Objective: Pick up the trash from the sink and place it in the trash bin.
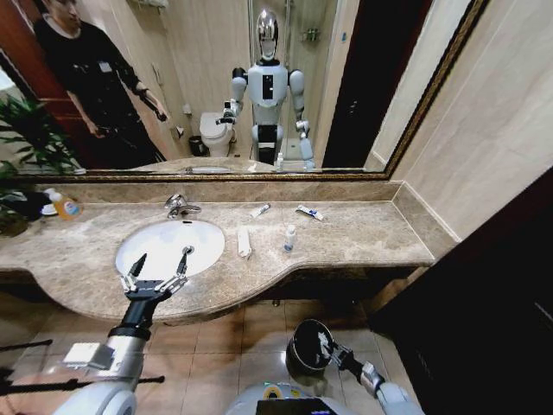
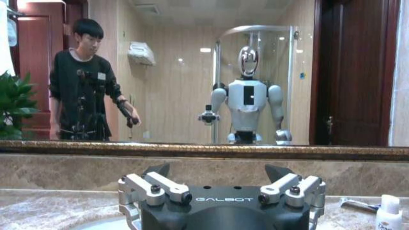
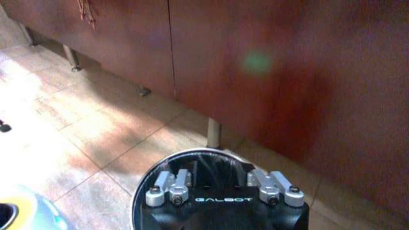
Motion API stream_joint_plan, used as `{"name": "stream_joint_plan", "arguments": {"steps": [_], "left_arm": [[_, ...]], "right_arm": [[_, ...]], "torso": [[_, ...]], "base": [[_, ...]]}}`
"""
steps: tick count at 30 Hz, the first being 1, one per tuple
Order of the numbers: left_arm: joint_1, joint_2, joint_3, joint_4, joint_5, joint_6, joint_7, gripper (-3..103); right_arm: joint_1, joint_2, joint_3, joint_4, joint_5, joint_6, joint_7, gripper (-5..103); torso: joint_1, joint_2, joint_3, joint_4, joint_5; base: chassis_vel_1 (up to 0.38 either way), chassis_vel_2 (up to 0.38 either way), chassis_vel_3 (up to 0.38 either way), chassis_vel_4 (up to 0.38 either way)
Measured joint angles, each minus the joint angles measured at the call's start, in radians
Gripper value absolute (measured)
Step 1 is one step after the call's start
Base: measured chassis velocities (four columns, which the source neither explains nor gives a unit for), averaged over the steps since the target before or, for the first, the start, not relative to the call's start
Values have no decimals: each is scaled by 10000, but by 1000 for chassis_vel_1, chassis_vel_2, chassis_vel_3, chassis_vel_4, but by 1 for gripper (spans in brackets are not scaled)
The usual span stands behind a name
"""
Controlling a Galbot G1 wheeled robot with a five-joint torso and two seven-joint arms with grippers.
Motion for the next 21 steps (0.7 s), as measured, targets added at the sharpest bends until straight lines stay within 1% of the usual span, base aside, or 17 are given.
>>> {"name": "stream_joint_plan", "arguments": {"steps": [2, 3, 4, 5, 6, 7, 8, 9, 10, 12, 13, 14, 16, 17, 18, 19, 21], "left_arm": [[0, 0, 0, 0, 0, 0, 0, 100], [0, 0, 0, 0, 0, 0, 0, 100], [0, 0, 0, 0, 0, 0, 0, 100], [0, 1, 0, 0, 0, 0, 0, 100], [0, 1, 0, 0, 0, 0, 0, 100], [0, 0, 0, 0, 0, 0, 0, 100], [0, 0, 0, 0, 0, 0, 0, 100], [0, 0, 0, 0, 0, 0, -1, 100], [0, 0, 0, 0, 0, 0, -1, 100], [0, 0, 1, 0, 0, 0, 1, 100], [0, 0, 1, 0, 0, 0, 1, 100], [0, 0, 0, 0, 0, 0, 0, 100], [0, 0, 0, 0, 0, 0, 1, 100], [0, 0, 0, 0, 0, 0, 1, 100], [0, 0, 0, 0, 0, 0, 0, 100], [0, 0, 0, 0, 0, 0, 0, 100], [0, 0, 0, 0, 0, 0, 0, 100]], "right_arm": [[-91, -22, -13, 277, 257, -84, -85, 51], [-91, -22, -13, 277, 257, -84, -85, 51], [-161, -48, -13, 494, 476, -162, -152, 57], [-279, -137, -4, 904, 976, -296, -267, 62], [-279, -137, -4, 904, 976, -296, -267, 62], [-403, -260, 43, 1331, 1553, -460, -449, 68], [-522, -375, 129, 1727, 2116, -677, -670, 68], [-772, -552, 355, 2438, 3080, -1150, -1150, 73], [-772, -552, 355, 2438, 3080, -1150, -1150, 73], [-1569, -703, 1380, 4200, 4637, -2555, -2053, 84], [-1569, -703, 1380, 4200, 4637, -2555, -2053, 84], [-1928, -719, 1774, 4964, 5043, -2926, -2240, 89], [-2475, -856, 2294, 6213, 5739, -3398, -2743, 97], [-2605, -904, 2441, 6556, 5982, -3551, -2970, 99], [-2905, -1073, 2679, 7327, 6667, -3867, -3452, 100], [-2905, -1073, 2679, 7327, 6667, -3867, -3452, 100], [-3382, -1420, 2723, 8536, 7538, -4216, -3571, 100]], "torso": [[0, 0, 0, 0, 0], [0, 0, 0, 0, 0], [0, 0, 0, 0, 4], [0, 0, 0, -1, 9], [0, 0, 0, -1, 9], [0, 0, 0, 1, 8], [0, 0, 0, 0, 3], [0, 0, 0, 3, -5], [0, 0, 0, 3, -5], [0, 0, 0, 0, -6], [0, 0, 0, 0, -6], [0, 0, -1, -3, -4], [-1, 0, -1, -3, 7], [-1, 0, -1, -1, 7], [-1, 0, -1, -1, -2], [-1, 0, -1, -1, -2], [-1, 0, 0, -2, 0]], "base": [[0, 0, 0, 0], [0, 0, 0, 0], [0, 0, 0, 0], [0, 0, 0, 0], [0, 0, 0, 0], [0, 0, 0, 0], [0, 0, 0, 0], [0, 0, 0, 0], [0, 0, 0, 0], [0, 0, 0, 0], [0, 0, 0, 0], [0, 0, 0, 0], [0, 0, 0, 0], [0, 0, 0, 0], [0, 0, 0, 0], [0, 0, 0, 0], [0, 0, 0, 0]]}}
